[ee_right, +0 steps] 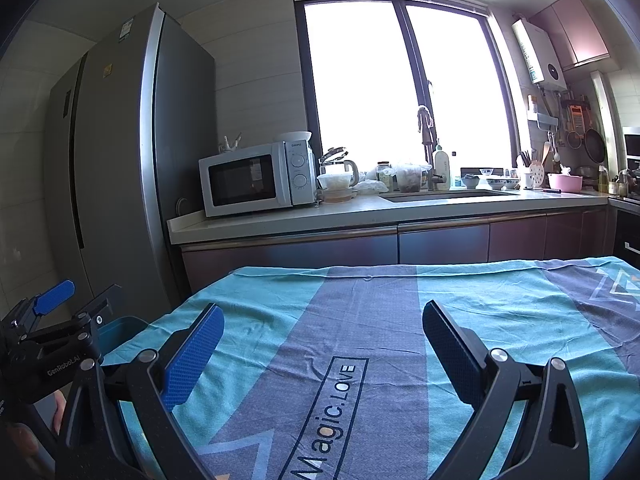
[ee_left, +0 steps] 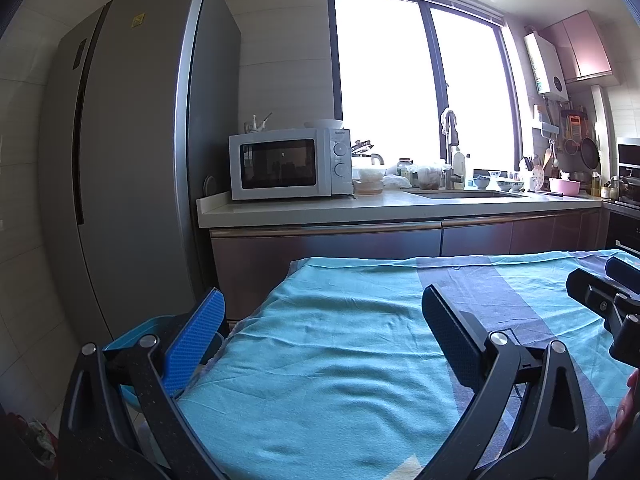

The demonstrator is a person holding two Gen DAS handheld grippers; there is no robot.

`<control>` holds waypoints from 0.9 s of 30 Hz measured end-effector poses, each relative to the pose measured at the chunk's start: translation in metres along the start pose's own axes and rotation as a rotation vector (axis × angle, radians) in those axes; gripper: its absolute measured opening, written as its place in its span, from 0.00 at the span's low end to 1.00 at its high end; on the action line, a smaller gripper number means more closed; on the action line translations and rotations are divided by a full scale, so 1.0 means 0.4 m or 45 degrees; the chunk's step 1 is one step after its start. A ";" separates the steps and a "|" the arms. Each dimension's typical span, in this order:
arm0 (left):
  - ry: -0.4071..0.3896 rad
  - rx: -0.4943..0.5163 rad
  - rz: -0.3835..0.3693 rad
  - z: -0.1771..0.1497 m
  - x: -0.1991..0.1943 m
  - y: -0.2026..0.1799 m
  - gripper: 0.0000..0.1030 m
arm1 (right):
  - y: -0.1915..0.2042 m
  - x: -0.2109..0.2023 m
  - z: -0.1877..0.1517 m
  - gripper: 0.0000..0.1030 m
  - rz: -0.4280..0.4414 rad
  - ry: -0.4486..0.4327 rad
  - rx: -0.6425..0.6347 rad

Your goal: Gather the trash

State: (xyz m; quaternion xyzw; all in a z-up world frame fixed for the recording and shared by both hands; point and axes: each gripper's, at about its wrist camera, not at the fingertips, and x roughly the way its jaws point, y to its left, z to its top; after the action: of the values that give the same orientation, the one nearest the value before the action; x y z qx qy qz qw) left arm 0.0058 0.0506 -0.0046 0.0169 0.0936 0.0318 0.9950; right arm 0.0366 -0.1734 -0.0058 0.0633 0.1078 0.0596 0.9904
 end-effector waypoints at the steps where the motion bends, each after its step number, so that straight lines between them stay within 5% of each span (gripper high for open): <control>1: -0.001 -0.001 0.001 -0.001 0.000 0.000 0.94 | 0.000 0.000 0.000 0.93 0.001 -0.001 0.001; 27: 0.009 0.003 -0.010 -0.003 0.009 -0.001 0.94 | 0.002 0.005 0.003 0.93 -0.013 -0.003 0.004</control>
State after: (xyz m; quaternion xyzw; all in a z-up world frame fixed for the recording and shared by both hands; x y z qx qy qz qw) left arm 0.0093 0.0505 -0.0066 0.0175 0.0973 0.0278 0.9947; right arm 0.0387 -0.1726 -0.0051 0.0643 0.1072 0.0543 0.9907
